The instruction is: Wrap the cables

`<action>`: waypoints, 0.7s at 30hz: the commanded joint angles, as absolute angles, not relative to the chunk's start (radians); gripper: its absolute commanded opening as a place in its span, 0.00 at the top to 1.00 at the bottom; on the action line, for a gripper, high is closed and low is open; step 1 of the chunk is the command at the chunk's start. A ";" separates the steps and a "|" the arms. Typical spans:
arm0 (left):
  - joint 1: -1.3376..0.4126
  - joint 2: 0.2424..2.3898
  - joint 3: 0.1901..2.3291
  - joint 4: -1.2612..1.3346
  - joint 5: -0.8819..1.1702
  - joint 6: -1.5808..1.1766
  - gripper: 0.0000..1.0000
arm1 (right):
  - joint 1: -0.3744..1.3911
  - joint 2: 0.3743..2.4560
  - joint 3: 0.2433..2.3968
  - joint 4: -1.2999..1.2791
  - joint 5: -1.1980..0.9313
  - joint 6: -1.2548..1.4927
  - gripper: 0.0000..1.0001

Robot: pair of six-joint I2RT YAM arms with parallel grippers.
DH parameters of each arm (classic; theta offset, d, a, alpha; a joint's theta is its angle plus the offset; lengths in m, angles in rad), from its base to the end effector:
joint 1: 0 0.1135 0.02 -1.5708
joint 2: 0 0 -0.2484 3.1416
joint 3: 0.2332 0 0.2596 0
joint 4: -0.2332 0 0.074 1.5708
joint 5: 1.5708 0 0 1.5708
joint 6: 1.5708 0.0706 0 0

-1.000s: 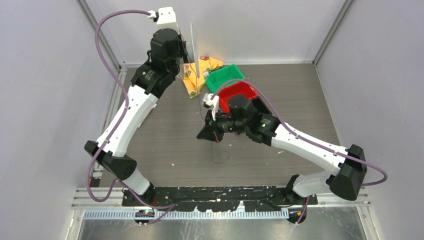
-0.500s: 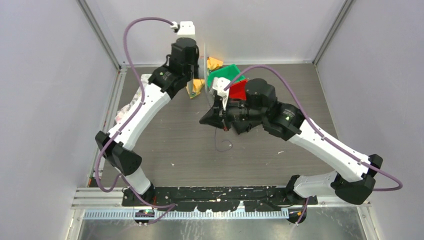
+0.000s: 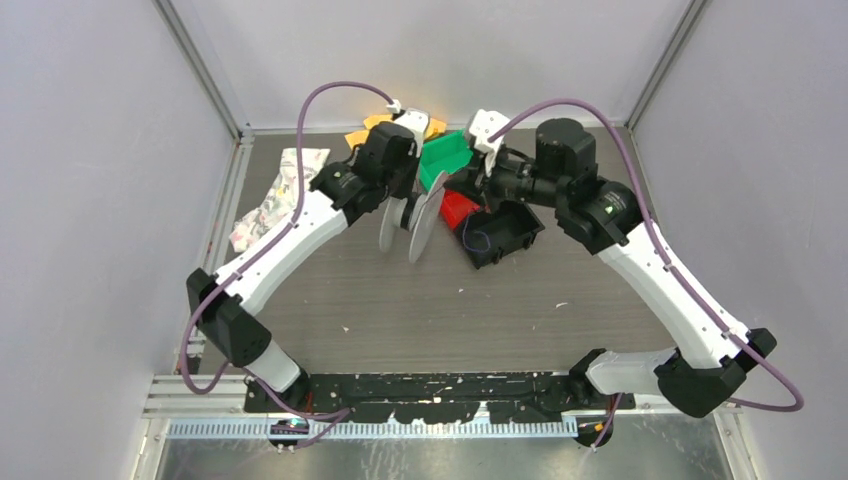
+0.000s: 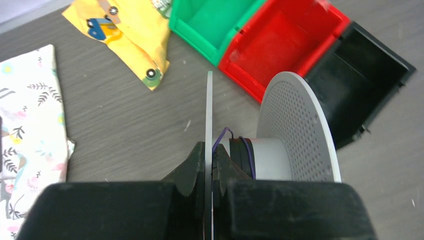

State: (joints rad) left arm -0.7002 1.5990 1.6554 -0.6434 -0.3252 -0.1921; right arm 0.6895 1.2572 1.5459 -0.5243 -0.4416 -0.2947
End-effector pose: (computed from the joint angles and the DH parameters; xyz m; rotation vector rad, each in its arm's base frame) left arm 0.3151 -0.2361 0.3579 0.3525 2.0990 -0.1764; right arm 0.2142 0.2157 0.4470 -1.1357 1.4416 0.6772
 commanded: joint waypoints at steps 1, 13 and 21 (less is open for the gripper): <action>-0.696 1.459 1.645 -0.680 -0.128 -0.140 0.99 | 0.598 1.244 1.577 -0.492 -0.496 -0.307 1.00; -0.695 1.333 1.749 -0.894 0.323 -0.029 1.00 | 0.432 1.280 1.421 -0.374 -0.542 -0.215 1.00; -0.639 1.275 1.818 -0.793 0.449 -0.092 0.99 | 0.418 1.263 1.273 -0.259 -0.547 -0.097 0.82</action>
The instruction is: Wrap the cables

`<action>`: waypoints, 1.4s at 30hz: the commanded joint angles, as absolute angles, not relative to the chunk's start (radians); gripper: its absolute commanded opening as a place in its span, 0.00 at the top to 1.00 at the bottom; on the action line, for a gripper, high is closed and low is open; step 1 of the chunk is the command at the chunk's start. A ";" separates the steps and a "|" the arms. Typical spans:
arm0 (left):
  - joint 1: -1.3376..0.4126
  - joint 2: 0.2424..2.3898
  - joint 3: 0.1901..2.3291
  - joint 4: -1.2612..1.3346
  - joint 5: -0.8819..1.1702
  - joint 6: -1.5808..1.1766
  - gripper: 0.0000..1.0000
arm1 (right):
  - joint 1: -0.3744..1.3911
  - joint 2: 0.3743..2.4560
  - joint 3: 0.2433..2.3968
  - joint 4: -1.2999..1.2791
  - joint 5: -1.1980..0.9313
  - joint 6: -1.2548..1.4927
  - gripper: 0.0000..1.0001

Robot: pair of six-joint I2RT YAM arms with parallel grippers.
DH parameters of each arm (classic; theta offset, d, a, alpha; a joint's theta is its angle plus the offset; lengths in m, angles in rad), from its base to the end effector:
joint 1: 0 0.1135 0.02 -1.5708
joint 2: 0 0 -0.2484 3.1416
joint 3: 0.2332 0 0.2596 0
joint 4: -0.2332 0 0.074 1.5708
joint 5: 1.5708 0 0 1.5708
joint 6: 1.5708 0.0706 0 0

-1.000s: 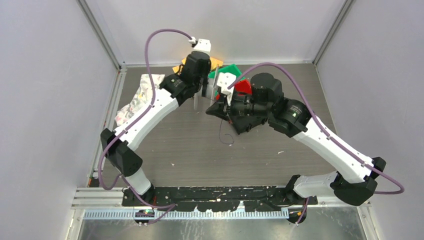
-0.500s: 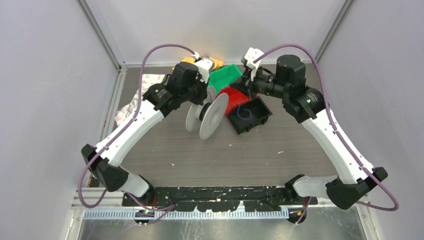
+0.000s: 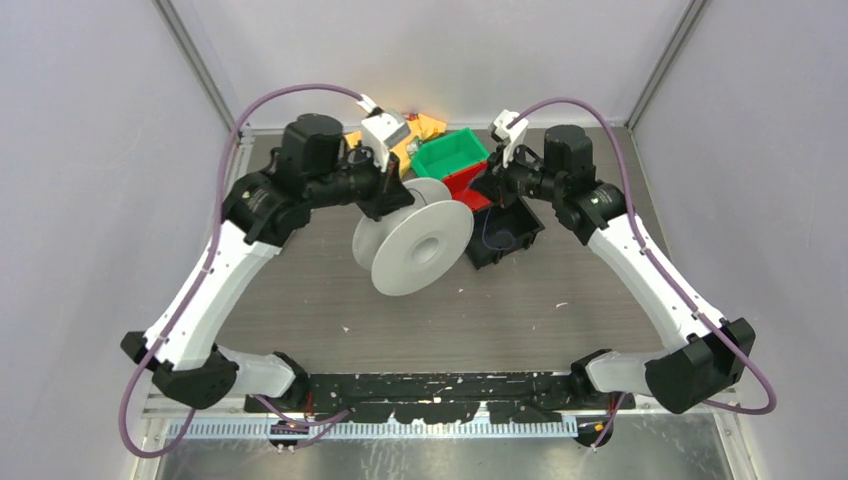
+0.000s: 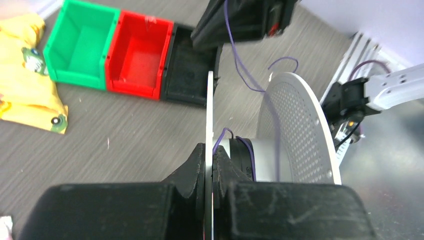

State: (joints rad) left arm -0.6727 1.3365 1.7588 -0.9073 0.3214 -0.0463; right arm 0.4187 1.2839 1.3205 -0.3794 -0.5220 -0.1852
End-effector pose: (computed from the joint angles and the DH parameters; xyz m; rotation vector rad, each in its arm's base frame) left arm 0.2152 -0.1999 0.4476 0.8463 1.9434 -0.7679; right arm 0.2847 0.1652 0.3755 -0.9001 1.6956 0.6553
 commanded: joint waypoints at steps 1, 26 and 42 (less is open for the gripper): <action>-0.631 1.272 1.819 -0.771 0.461 -0.107 0.99 | 0.418 1.260 1.253 -0.238 -0.557 -0.076 0.79; -0.622 1.267 1.945 -0.531 0.178 -0.200 0.99 | 0.424 1.244 0.946 0.260 -0.617 0.293 0.36; -0.622 1.247 1.978 -0.480 0.194 -0.270 0.99 | 0.435 1.337 0.786 0.714 -0.424 0.576 0.32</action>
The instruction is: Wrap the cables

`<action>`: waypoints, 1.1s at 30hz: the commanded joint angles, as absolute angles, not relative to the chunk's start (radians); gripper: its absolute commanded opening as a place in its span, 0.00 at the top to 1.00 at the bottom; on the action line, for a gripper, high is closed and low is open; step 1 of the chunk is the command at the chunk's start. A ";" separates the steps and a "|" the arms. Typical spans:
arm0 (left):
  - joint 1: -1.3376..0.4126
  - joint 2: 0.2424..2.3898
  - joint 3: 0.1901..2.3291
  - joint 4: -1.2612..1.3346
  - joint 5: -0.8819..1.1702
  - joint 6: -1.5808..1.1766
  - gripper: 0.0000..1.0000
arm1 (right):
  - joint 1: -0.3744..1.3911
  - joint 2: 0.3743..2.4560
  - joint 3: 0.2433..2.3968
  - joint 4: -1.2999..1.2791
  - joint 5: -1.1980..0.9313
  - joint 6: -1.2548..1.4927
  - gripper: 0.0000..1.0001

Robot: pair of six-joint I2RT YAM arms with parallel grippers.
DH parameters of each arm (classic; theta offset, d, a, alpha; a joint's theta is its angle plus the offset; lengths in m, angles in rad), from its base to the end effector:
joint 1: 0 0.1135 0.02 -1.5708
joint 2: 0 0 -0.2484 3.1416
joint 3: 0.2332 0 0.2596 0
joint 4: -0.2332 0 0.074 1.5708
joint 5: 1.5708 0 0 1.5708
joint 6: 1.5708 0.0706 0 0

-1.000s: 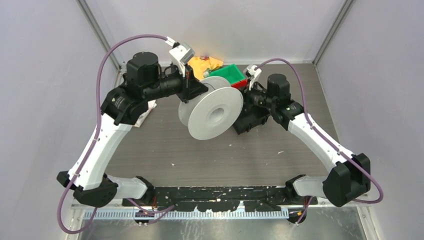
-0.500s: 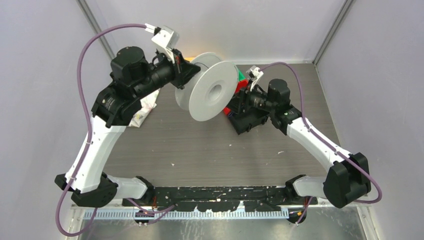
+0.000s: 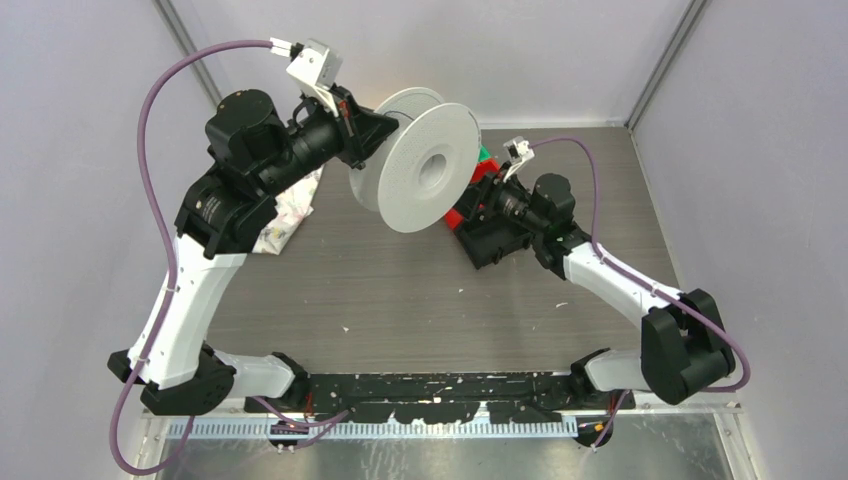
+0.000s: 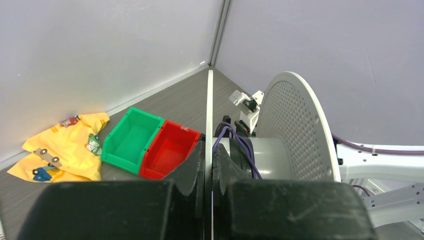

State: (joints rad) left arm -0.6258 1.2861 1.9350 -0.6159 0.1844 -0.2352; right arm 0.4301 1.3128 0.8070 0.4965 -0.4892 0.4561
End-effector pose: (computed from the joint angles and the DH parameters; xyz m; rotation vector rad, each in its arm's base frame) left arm 0.2020 -0.1619 0.5571 0.4576 1.5300 -0.8193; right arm 0.2979 0.1731 0.2825 -0.3833 1.6413 1.0640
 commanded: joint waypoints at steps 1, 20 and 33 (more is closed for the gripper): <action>-0.622 1.247 1.977 -0.478 0.190 -0.272 1.00 | 0.434 1.346 0.780 0.753 -0.425 0.595 0.32; -0.621 1.236 1.918 -0.385 0.135 -0.302 1.00 | 0.438 1.445 0.704 1.117 -0.569 0.935 0.30; -0.621 1.236 1.917 -0.382 0.136 -0.299 0.99 | 0.487 1.589 0.754 1.316 -0.647 1.086 0.25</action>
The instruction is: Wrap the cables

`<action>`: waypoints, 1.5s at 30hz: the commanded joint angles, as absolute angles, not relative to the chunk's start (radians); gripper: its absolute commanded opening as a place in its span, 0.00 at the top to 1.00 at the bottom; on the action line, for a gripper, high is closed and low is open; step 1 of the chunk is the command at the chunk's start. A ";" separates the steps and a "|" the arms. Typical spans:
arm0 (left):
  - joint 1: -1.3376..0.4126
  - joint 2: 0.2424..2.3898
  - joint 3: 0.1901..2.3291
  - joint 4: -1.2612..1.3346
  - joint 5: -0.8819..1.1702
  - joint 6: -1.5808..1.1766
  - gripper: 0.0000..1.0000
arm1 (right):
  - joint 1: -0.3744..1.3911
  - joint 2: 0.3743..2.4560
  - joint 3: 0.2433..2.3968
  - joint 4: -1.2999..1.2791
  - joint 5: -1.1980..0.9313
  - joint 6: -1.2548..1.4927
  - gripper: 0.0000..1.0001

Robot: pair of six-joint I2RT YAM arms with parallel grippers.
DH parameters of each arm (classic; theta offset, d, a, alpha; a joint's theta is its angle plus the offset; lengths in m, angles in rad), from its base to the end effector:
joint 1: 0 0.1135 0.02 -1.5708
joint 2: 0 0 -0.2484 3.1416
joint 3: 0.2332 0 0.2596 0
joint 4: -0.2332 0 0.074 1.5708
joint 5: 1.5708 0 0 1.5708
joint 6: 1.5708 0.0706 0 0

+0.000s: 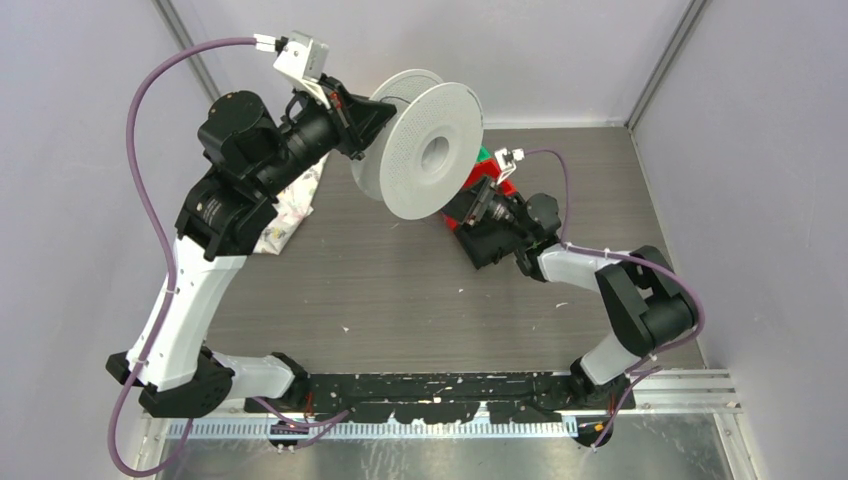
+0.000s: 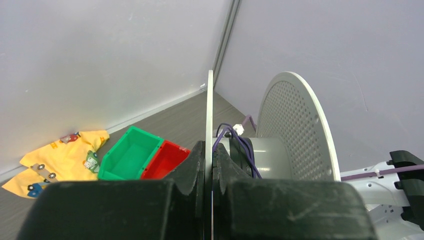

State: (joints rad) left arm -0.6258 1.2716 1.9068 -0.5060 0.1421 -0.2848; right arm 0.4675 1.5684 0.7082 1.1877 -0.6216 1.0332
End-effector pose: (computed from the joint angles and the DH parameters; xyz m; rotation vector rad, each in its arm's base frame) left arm 0.2026 -0.1588 0.5676 0.3728 1.4519 -0.8434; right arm 0.2975 0.1962 0.2519 -0.2081 1.4916 1.6309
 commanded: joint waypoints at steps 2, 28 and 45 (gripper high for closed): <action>-0.622 1.236 1.917 -0.377 0.137 -0.302 0.99 | 0.497 1.602 0.761 1.315 -0.648 1.089 0.25; -0.621 1.232 1.904 -0.384 0.104 -0.279 0.99 | 0.626 1.723 0.870 1.323 -0.717 1.121 0.67; -0.622 1.311 1.897 -0.466 -0.454 -0.306 0.99 | 0.795 1.324 0.881 0.181 -0.333 0.362 0.99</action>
